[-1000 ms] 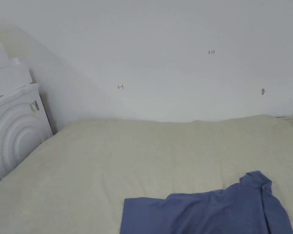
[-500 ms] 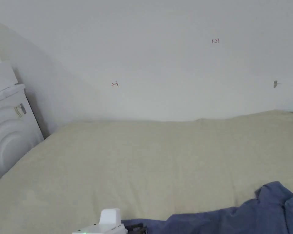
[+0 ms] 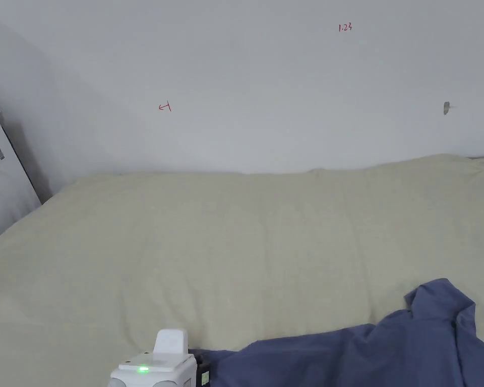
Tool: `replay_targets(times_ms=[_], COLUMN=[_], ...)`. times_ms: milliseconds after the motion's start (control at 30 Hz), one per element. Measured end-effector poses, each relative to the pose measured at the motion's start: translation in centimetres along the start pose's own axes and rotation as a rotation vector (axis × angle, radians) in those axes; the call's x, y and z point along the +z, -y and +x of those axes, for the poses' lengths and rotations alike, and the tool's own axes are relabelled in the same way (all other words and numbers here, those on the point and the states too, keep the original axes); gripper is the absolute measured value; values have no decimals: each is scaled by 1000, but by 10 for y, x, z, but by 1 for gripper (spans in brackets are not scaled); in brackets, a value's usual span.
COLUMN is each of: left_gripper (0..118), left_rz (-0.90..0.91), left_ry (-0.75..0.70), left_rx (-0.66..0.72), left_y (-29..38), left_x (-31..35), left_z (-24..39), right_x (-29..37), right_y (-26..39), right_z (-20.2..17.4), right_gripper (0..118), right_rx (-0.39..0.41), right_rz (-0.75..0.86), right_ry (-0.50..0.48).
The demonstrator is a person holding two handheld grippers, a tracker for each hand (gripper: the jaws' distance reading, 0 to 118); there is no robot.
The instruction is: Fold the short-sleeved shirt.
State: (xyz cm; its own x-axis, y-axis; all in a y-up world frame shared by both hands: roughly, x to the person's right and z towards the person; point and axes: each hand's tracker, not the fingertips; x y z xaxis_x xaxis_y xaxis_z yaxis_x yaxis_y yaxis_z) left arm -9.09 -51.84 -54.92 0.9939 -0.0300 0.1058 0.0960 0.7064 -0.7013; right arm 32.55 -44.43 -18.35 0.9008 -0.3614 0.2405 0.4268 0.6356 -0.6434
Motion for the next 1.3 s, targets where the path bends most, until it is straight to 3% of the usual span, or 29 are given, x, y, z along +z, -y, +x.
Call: replay_targets(times_ms=[33,167,200,267,300,333,367,600,633,733,867,933,1000,1033,1133,1200,1233,1300], left_gripper=[26,25,25,25,25,25,25,25,25,25,25,25,25,25,25,25,25,25], left_rz=[-12,-31,-32,-21,-15,-12,-12,-22,-22,-26,-22,-20,-19,-19,-19,-18,-17,-15], left_ry=[-19,-11,-4,5,7,10,9,15,19,22,13,17,23,24,25,25,29,35], left_rx=[-41,-29,-31,-28,-28,-24,-23,-17,-13,-8,-18,-11,-4,-3,-1,1,5,13], left_y=[0,-1,0,4,4,4,3,1,1,0,2,2,2,2,3,3,3,3], left_x=[-2,-7,-8,-6,-5,-4,-5,1,2,-2,-3,-2,-4,-4,-6,-6,-6,-6], left_z=[3,0,-2,-2,-3,-3,-3,-1,-1,-4,-2,-4,-6,-6,-7,-7,-8,-10], right_x=[-2,-14,-20,-41,-55,-71,-87,-232,-248,-277,-313,-334,-349,-354,-362,-361,-358,-351], right_y=[-2,-32,-46,-83,-105,-128,-148,-235,-242,-267,-294,-302,-299,-295,-281,-281,-284,-288], right_z=[-1,-9,-12,-17,-19,-20,-20,-7,-1,17,27,30,27,23,5,4,7,15], right_gripper=[3,10,19,63,79,92,95,94,94,93,89,79,65,60,60,57,46,4], right_rx=[4,76,114,203,245,276,278,316,291,53,-58,-98,-56,1,145,145,132,96], right_rz=[0,44,69,107,132,147,130,-23,-26,-40,-10,-61,-81,-97,-96,-93,-96,-91], right_ry=[-3,-51,-44,-27,-20,-19,-10,37,33,-4,32,63,94,110,179,176,168,154])
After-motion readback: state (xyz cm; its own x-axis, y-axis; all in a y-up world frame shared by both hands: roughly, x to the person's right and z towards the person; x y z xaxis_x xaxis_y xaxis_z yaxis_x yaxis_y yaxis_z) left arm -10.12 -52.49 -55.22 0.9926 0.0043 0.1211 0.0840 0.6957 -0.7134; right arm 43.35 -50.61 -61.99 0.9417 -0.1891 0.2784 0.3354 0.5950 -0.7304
